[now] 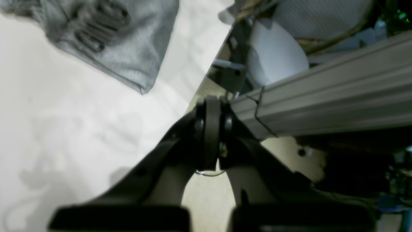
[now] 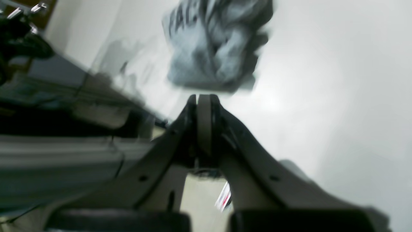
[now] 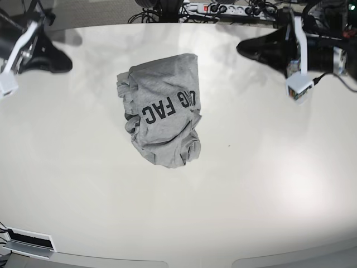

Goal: Layout the t-shirt on the table in an organized manner, then fold the t-shirt properly

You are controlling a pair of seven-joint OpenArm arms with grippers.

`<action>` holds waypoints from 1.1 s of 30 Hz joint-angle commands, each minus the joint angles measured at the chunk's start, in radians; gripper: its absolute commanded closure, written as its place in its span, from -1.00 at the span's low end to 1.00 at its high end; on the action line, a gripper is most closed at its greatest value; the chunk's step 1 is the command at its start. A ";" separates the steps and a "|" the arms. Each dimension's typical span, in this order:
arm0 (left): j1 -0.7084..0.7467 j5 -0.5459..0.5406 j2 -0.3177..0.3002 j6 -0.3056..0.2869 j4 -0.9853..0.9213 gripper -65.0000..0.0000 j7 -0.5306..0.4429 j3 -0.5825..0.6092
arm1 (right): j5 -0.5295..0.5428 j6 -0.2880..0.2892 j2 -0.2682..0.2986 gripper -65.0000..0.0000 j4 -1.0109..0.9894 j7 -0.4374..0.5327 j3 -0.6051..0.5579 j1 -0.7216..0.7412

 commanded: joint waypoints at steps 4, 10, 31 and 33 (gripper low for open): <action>0.164 -0.024 -0.009 -0.005 0.069 1.00 -0.015 -0.139 | 0.021 0.007 0.013 1.00 0.013 0.013 0.009 -0.132; 0.433 0.060 -0.008 -0.005 0.069 1.00 -0.015 -0.276 | 0.021 0.007 0.012 1.00 0.013 0.013 0.009 -0.330; 0.513 0.570 0.193 -0.005 -0.447 1.00 -0.309 -0.003 | -0.630 0.007 0.032 1.00 -0.721 0.320 -0.372 -0.240; 0.454 0.620 0.193 -0.005 -0.559 1.00 -0.345 0.057 | -0.693 0.007 0.032 1.00 -0.832 0.388 -0.420 -0.190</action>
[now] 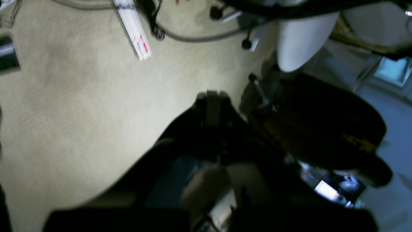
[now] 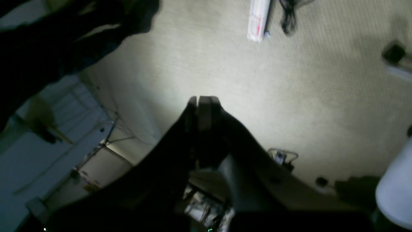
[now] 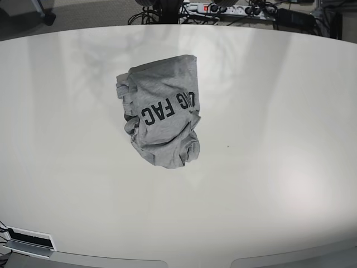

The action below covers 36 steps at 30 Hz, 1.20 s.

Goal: Layout the t-shirt on the table in an organized manner, then fold the t-shirt properly

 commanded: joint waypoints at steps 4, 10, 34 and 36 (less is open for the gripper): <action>-0.110 0.088 -0.008 -0.005 -0.225 1.00 -0.113 0.074 | -0.100 0.006 0.014 1.00 -0.192 0.127 -0.080 0.079; -0.311 0.230 -0.008 -0.005 -0.551 1.00 -0.331 0.130 | -0.311 0.006 0.014 1.00 -0.429 0.388 -0.203 0.212; -0.617 0.764 0.211 0.496 -1.039 1.00 -1.195 0.170 | -0.740 -0.489 -0.142 1.00 -0.676 1.038 -0.438 0.416; -0.614 0.763 0.230 0.542 -1.039 1.00 -1.201 0.218 | -0.741 -0.488 -0.167 1.00 -0.676 1.033 -0.438 0.430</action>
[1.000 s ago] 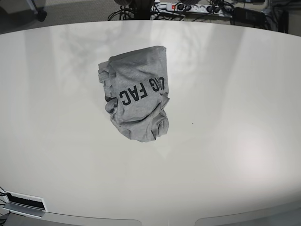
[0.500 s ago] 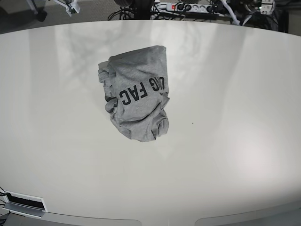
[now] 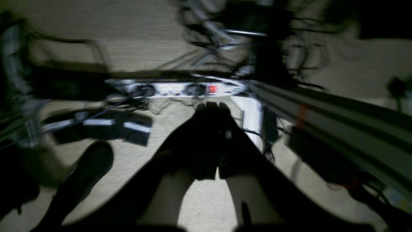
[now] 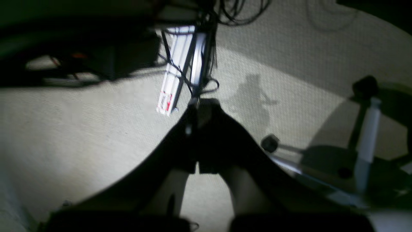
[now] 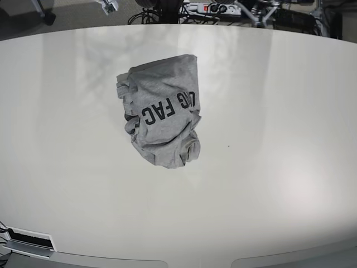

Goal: Layout the t-shirt on the table in an organized manner, then fold the t-shirt properly

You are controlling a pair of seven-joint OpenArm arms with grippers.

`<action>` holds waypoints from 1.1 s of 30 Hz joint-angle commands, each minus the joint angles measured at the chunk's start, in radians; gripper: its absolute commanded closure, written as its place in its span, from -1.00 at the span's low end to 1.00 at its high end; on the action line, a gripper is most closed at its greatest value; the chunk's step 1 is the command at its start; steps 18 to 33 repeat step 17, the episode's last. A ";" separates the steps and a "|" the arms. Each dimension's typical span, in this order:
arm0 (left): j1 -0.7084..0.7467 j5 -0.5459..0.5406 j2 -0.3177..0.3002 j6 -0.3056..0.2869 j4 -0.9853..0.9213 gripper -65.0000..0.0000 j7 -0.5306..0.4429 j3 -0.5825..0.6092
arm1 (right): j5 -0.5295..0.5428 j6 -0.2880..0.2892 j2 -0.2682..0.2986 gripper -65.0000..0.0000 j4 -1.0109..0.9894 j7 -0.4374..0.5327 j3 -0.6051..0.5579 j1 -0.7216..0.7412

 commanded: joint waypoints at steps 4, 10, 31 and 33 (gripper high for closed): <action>0.012 -0.034 0.009 0.063 0.002 1.00 -0.042 0.072 | 0.002 -0.018 -0.035 1.00 0.004 0.005 0.000 0.003; 0.011 -0.053 0.019 0.058 0.002 1.00 -0.041 0.081 | 0.002 0.023 -0.036 1.00 0.004 0.005 0.000 0.016; 0.003 -0.112 0.019 0.057 0.003 1.00 -0.037 0.080 | 0.002 -0.048 -0.053 1.00 0.004 0.006 0.000 0.016; 0.003 -0.112 0.019 0.057 0.003 1.00 -0.037 0.080 | 0.002 -0.048 -0.053 1.00 0.004 0.006 0.000 0.016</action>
